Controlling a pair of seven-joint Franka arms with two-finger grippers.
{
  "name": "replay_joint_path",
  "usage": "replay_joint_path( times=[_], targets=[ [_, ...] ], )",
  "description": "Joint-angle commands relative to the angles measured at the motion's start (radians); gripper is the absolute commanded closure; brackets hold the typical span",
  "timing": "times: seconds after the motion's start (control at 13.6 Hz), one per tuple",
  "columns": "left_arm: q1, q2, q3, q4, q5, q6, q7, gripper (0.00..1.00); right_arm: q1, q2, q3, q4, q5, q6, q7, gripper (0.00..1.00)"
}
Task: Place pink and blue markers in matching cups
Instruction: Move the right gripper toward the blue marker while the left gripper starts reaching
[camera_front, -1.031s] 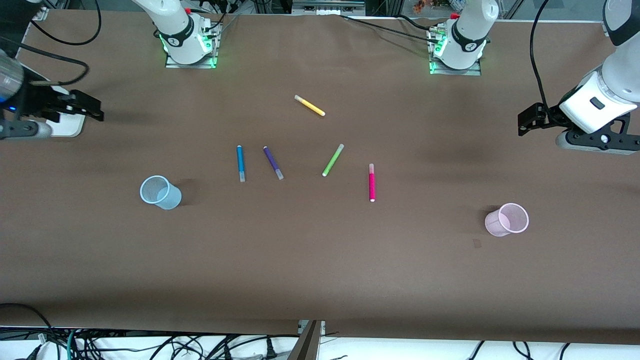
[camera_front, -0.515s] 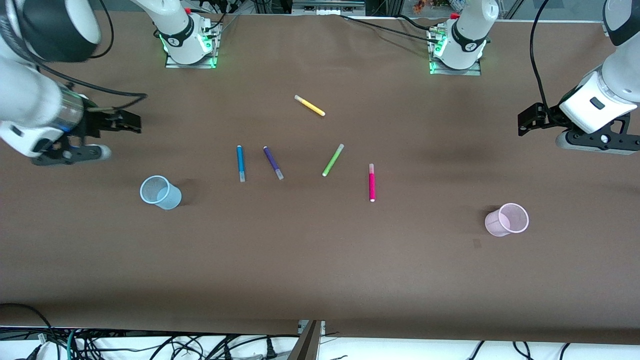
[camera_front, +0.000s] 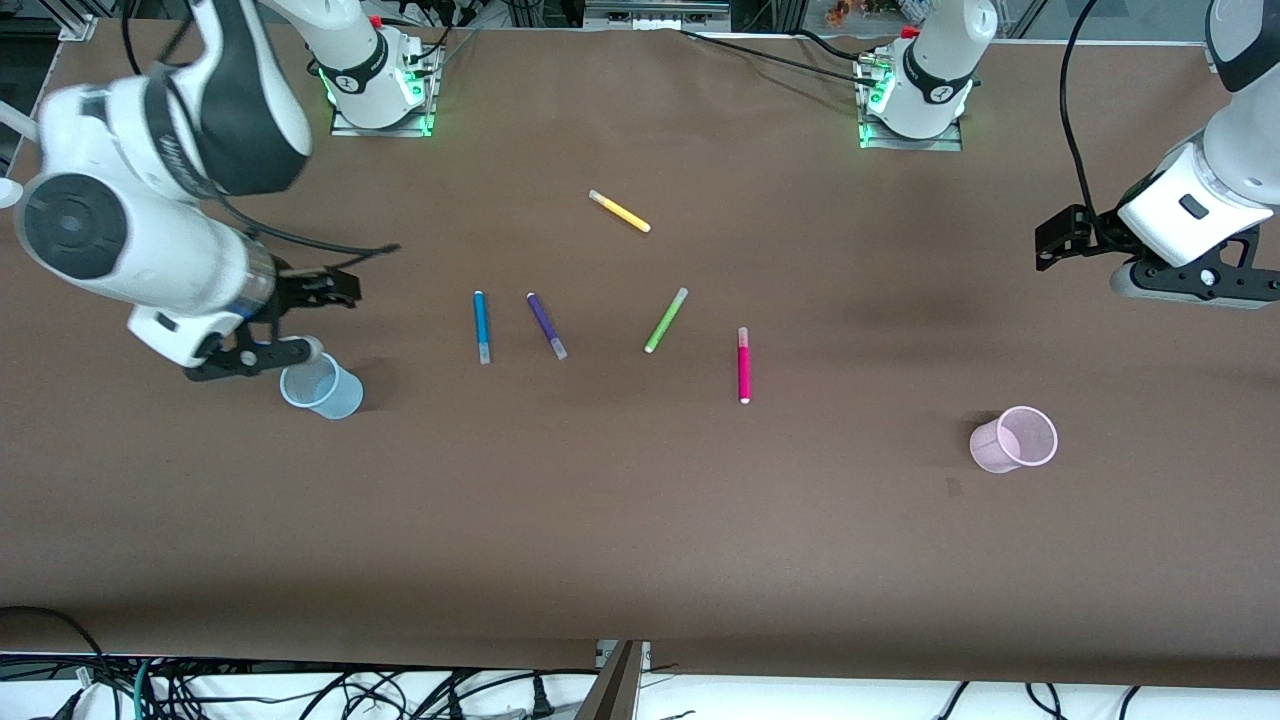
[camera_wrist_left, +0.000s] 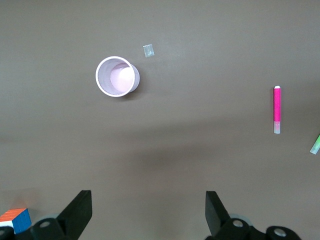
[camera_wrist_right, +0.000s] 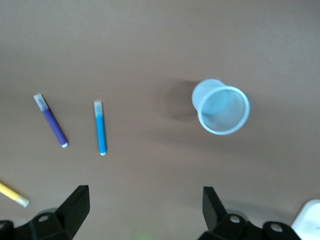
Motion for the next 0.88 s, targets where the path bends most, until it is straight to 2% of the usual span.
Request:
replay_joint_path(
  times=[0.0, 0.37, 0.59, 0.81],
  targets=[
    [0.0, 0.01, -0.007, -0.011, -0.04, -0.008, -0.004, 0.0, 0.032, 0.003, -0.004, -0.079, 0.014, 0.112, 0.026, 0.0],
    [-0.035, 0.133, -0.081, -0.008, -0.052, 0.012, -0.074, 0.0, 0.089, 0.002, 0.001, -0.253, 0.014, 0.346, 0.139, 0.0],
    [-0.071, 0.237, -0.141, -0.01, -0.05, 0.092, -0.224, 0.0, 0.098, 0.002, 0.014, -0.378, 0.014, 0.504, 0.196, 0.0],
    [-0.18, 0.363, -0.143, -0.01, -0.04, 0.243, -0.338, 0.0, 0.098, 0.011, 0.028, -0.467, 0.014, 0.632, 0.259, 0.0]
  ],
)
